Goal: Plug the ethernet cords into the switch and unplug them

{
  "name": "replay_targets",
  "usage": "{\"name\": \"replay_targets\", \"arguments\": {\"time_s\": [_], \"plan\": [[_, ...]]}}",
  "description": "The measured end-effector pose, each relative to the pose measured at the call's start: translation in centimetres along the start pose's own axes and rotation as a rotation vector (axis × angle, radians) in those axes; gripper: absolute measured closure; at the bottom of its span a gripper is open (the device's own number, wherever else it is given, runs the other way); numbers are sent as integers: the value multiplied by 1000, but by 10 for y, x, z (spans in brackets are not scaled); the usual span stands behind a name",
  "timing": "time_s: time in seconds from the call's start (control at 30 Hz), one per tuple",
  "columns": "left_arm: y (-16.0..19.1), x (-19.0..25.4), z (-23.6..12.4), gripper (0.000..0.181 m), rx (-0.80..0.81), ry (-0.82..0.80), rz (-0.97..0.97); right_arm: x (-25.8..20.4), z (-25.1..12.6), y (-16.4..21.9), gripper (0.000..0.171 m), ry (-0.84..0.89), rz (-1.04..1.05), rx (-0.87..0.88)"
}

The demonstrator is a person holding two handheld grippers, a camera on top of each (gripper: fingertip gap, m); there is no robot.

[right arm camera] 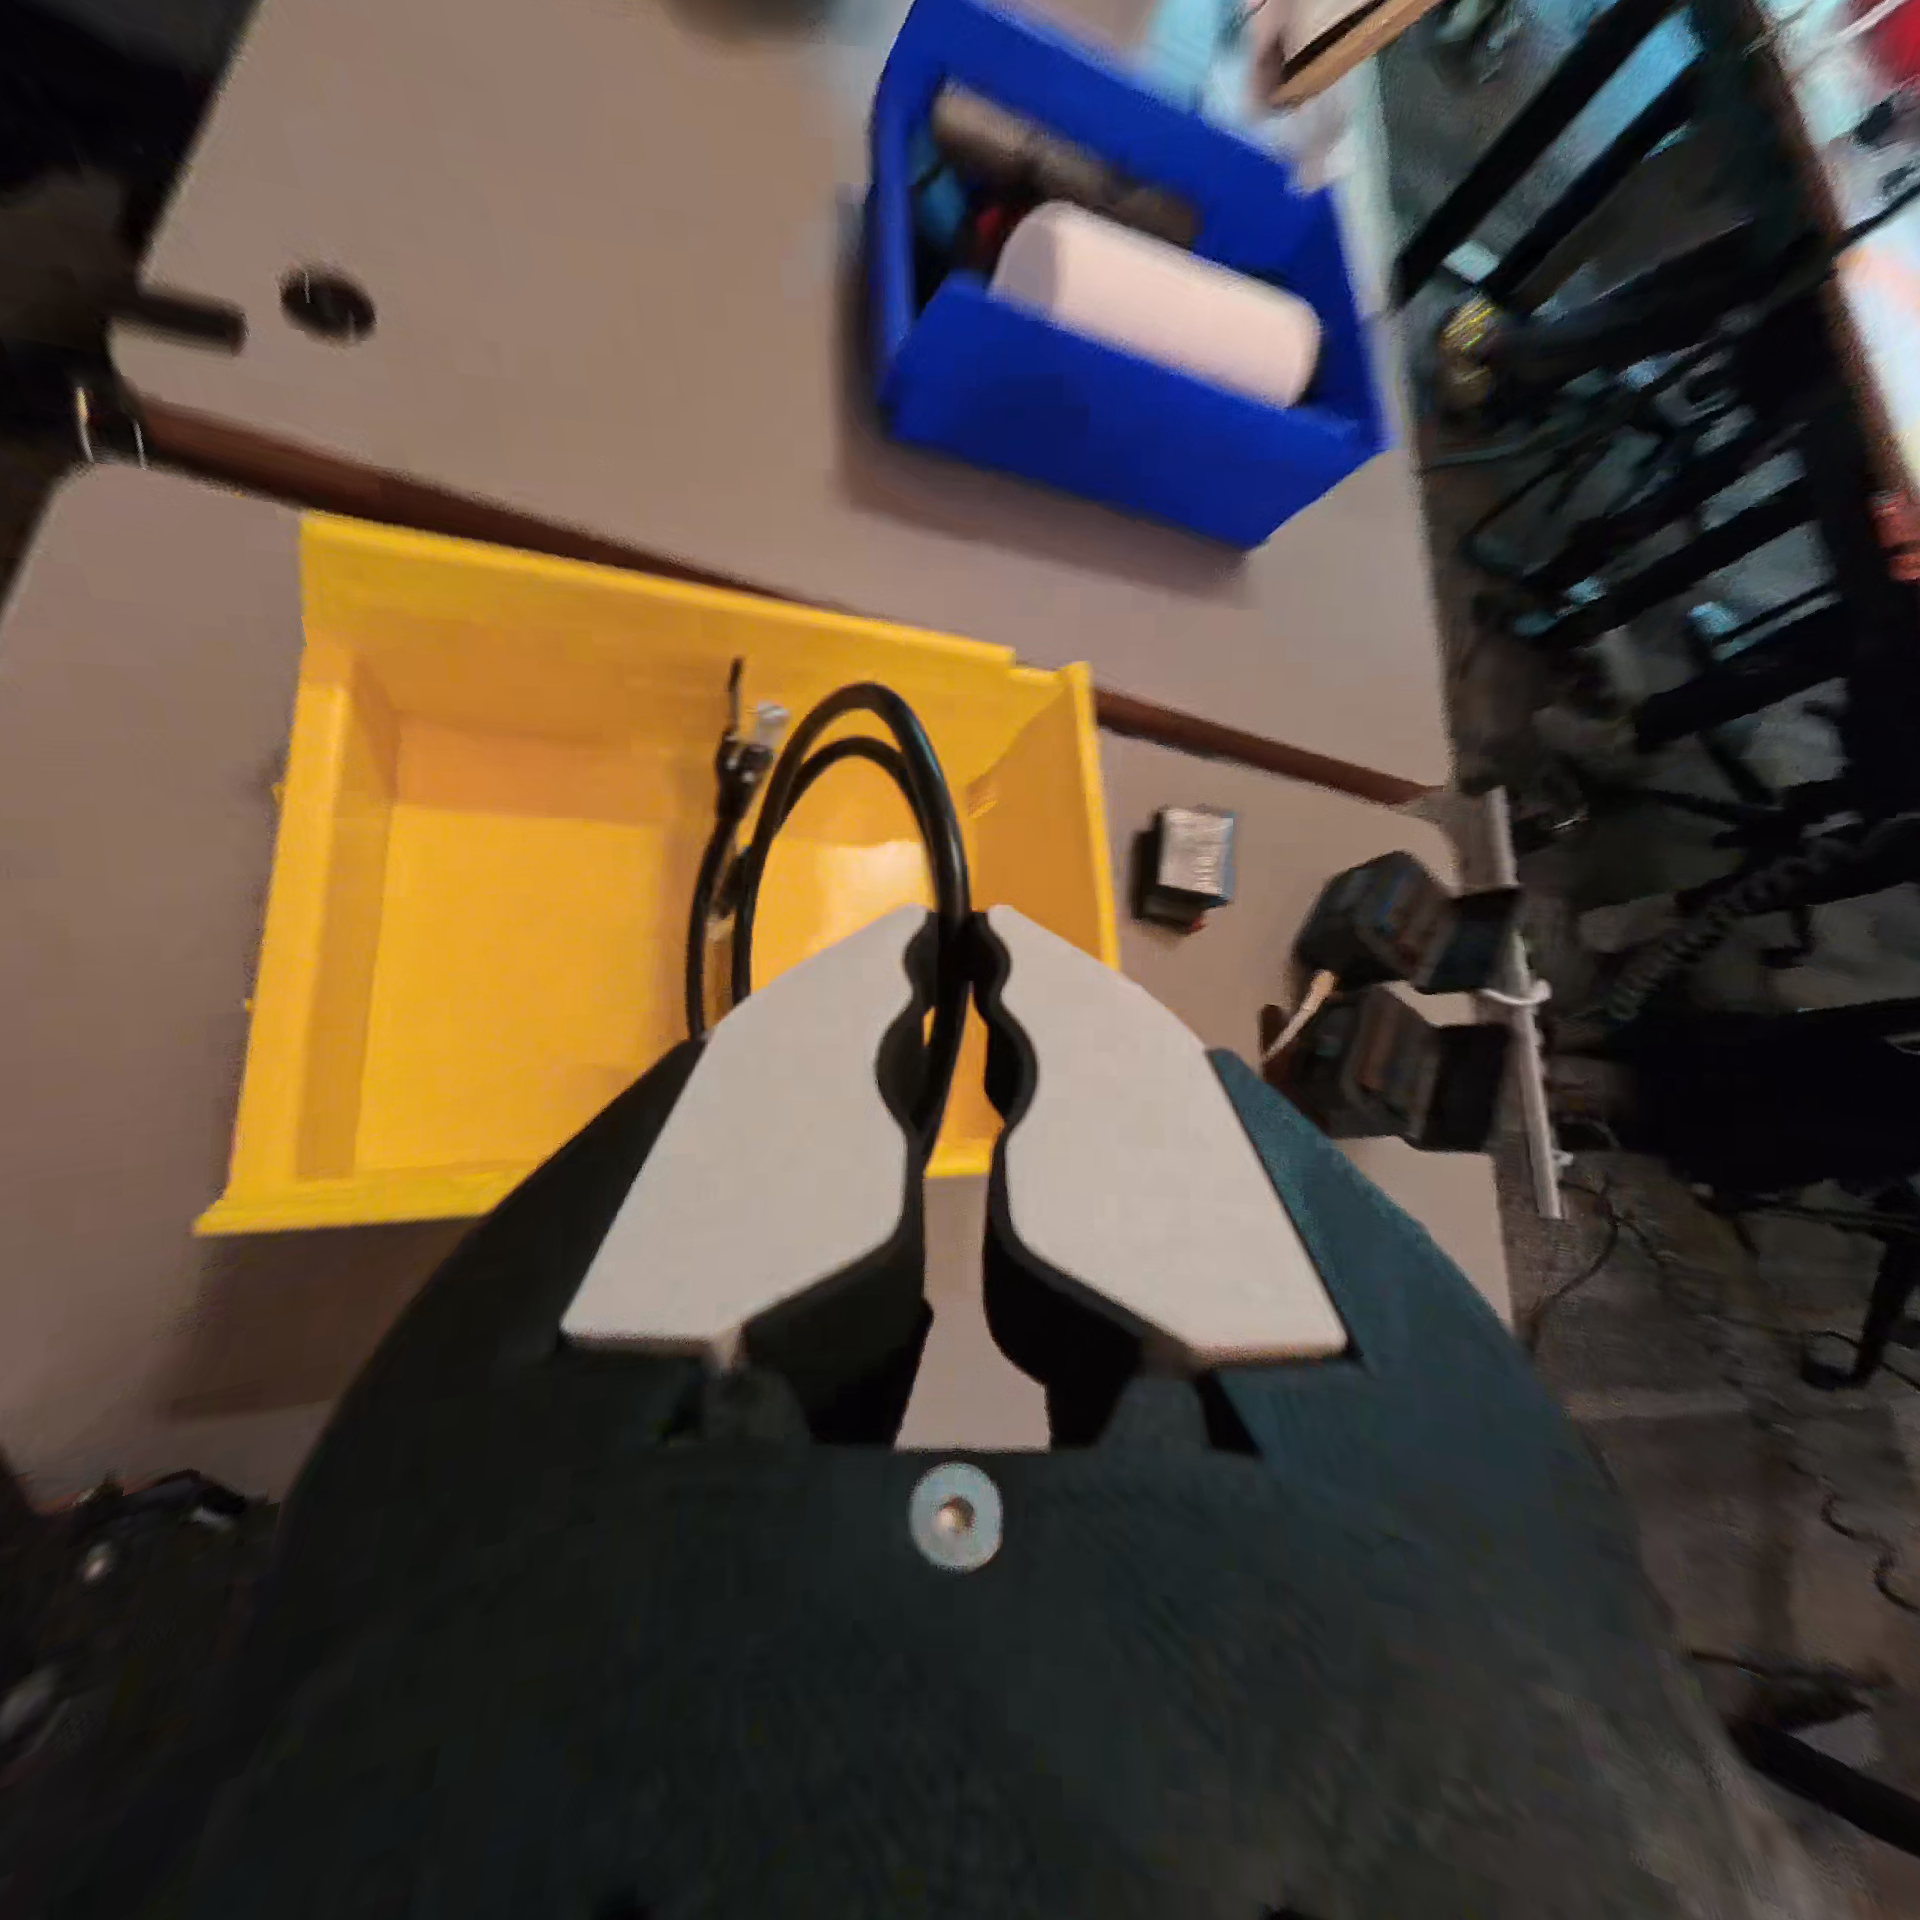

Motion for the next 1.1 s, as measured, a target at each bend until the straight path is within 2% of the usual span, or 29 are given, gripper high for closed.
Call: {"name": "replay_targets", "arguments": {"time_s": [0.13,0.27,0.33,0.43,0.53,0.63,0.8,0.97,1.1], "plan": [[0,1,1,151,-1,-1,3,30,-102,12,166,159,110,145],[2,5,3,151,-11,4,7,28,-197,48,165,261,202,189],[3,7,4,151,-13,-4,28,15,-235,73,165,298,238,166],[2,14,2,151,1,-17,97,-7,-286,121,165,408,275,35],[4,21,4,151,-9,-23,169,-44,-323,162,165,460,307,-49],[8,24,8,151,-39,-17,203,-90,-338,200,166,415,370,-125],[8,31,10,151,-30,16,238,-145,-335,256,166,232,573,-171],[10,33,10,151,-40,17,248,-138,-309,324,165,81,825,-111],[11,32,7,151,-43,14,247,-103,-288,396,141,262,930,-187]]}}
Point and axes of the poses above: each gripper's, where its closed fingertips meet, z out along the fingers, y out of its underside, x = y × z across the jaws, the point moved 2 cm from there along -z, back along the fingers, and after that the axes turned 5 degrees about -z, right-handed, at the moved point
